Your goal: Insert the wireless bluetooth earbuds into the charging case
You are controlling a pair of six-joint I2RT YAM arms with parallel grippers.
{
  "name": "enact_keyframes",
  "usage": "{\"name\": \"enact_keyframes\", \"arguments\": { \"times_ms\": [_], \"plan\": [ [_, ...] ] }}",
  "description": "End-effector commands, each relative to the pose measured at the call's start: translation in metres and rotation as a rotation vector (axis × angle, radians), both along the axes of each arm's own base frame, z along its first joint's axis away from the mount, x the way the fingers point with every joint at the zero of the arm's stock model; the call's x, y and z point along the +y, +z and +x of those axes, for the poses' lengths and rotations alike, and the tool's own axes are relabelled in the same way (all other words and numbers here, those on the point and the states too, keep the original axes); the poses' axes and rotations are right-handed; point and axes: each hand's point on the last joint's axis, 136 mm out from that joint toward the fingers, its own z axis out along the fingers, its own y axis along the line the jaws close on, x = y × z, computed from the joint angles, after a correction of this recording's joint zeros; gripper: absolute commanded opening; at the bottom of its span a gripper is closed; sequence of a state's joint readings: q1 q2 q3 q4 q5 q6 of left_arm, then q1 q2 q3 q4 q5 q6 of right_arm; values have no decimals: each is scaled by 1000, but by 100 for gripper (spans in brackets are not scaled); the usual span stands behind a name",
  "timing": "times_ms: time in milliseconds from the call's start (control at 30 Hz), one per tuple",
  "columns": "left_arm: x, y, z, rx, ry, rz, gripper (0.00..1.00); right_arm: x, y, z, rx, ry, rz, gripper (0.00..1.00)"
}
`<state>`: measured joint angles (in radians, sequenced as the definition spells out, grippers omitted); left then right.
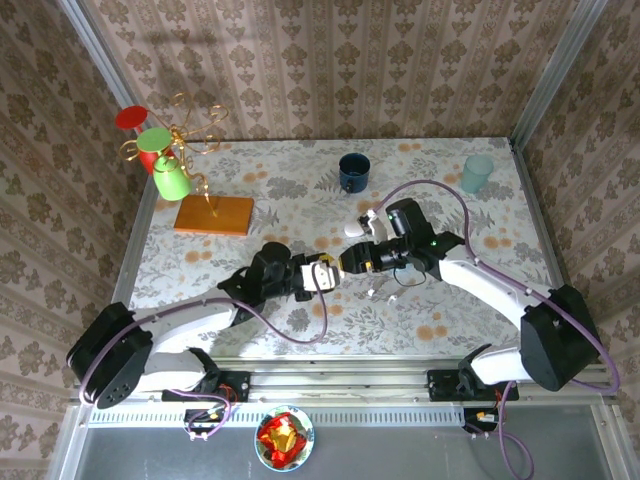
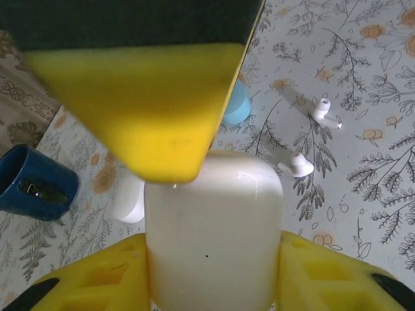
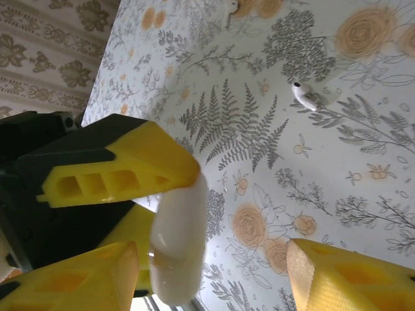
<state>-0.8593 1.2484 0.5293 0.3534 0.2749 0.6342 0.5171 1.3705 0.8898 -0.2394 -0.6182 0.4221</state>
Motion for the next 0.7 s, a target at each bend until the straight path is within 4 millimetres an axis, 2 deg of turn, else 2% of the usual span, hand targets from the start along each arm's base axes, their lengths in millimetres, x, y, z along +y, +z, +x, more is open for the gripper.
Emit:
{"name": "enact_keyframes", "arguments": {
  "times_ms": [0,67,133,367,500,667],
  "plan": [
    [-8,10,2,-58,-16,-19,39,13,14,-1,-10,45,50,62],
    [-9,12,2,-63,-17,-26,40,12,12,-1,-5,37,44,60],
    [-9,12,2,-64,-17,-32,40,13,1,1,26,32,25,53],
    [-10,16,7,-65,9,-46,39,19,-1,-2,71,58,52,36],
    [-10,16,9,-62,18,-44,39,15,0,0,40,47,26,25],
    [-9,19,9,-49,30,-59,47,7,3,8,-50,19,-8,14]
  ]
}}
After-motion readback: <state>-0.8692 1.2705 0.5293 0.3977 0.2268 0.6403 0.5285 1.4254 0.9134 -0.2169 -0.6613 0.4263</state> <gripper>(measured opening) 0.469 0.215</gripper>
